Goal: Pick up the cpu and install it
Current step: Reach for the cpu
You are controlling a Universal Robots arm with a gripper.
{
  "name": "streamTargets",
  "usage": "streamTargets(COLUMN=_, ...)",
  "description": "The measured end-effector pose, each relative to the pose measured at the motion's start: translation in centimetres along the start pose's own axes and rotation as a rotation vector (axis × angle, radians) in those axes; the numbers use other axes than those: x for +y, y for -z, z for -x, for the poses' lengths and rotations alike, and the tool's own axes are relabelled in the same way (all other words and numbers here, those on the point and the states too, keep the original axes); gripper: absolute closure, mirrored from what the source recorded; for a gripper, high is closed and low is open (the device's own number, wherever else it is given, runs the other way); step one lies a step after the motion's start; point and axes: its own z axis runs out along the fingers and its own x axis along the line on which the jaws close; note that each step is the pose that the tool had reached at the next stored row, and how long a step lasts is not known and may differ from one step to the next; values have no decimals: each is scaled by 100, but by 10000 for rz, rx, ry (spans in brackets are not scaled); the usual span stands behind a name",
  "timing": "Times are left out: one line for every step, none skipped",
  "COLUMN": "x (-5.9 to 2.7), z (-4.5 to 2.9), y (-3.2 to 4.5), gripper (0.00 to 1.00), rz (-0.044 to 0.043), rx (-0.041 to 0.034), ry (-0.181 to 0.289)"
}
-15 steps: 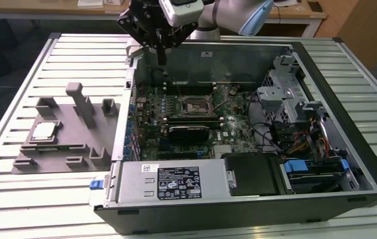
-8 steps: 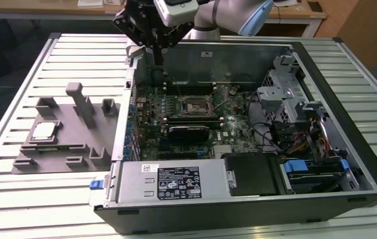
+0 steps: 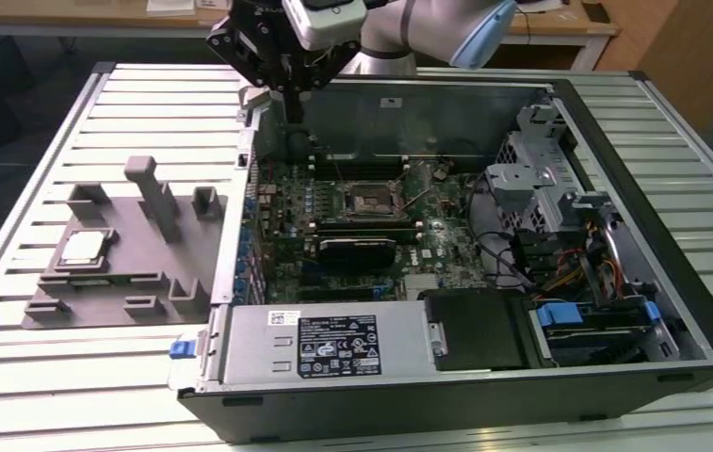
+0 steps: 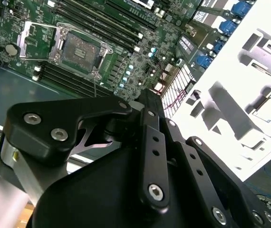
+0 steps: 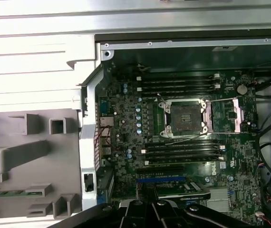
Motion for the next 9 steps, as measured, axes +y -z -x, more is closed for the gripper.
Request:
streamTargets(x=-1, z=-7, y=0, gripper=89, rz=0, rx=0, ry=0)
streamTargets(x=-1, z=-16, y=0, gripper=89, rz=0, rx=0, ry=0)
streamTargets(x=-2, z=-24, y=1, gripper=89, rz=0, rx=0, ry=0)
streamTargets(x=-2, z=-31, y=1, gripper=89, rz=1, rx=-1, ry=0)
streamTargets(x=-3, z=-38, y=1, gripper=89, rz=0, rx=0, ry=0)
streamTargets(x=-3, z=-46, y=1, gripper=89, rz=0, rx=0, ry=0)
streamTargets(x=-4, z=-54, y=1, gripper=89, rz=0, rx=0, ry=0)
streamTargets(x=-5, z=-61, y=2, gripper=89, rz=-1, rx=1, ry=0)
streamTargets(x=-5, z=-69, y=2, gripper=89, rz=0, rx=0, ry=0)
